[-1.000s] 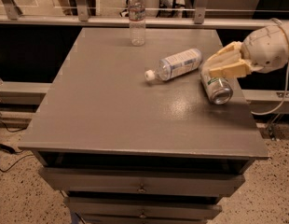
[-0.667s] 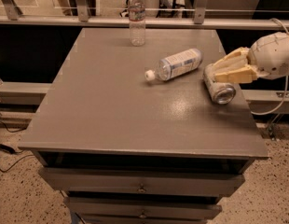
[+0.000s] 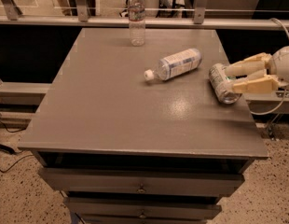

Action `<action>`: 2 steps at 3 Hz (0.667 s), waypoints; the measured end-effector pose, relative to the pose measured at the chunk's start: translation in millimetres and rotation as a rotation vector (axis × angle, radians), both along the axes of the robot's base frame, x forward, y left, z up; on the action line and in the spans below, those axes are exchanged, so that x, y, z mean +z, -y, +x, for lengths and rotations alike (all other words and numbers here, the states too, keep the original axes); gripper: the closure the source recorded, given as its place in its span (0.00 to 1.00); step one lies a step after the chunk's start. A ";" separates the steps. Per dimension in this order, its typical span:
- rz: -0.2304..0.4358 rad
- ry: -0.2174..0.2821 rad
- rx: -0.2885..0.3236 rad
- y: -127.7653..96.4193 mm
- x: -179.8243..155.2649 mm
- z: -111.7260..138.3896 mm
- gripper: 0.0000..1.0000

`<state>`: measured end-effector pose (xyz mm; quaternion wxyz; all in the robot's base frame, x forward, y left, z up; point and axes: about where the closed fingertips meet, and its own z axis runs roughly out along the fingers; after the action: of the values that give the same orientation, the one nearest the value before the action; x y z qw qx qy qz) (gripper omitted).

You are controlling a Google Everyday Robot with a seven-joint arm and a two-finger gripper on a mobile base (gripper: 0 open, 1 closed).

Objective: Move blue plastic bottle near 7up can

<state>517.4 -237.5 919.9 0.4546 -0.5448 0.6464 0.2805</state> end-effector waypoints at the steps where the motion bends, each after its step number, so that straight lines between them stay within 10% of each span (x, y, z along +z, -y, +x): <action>1: 0.014 -0.020 -0.076 26.2 -15.0 -1.0 0.91; 2: 0.023 -0.032 -0.116 39.9 -24.8 -0.7 1.00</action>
Offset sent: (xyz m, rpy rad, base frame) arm -0.0026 -0.0620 -0.0354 0.0317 0.0439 -0.1726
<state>516.7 -277.5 895.1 0.4662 -0.4966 0.6807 0.2698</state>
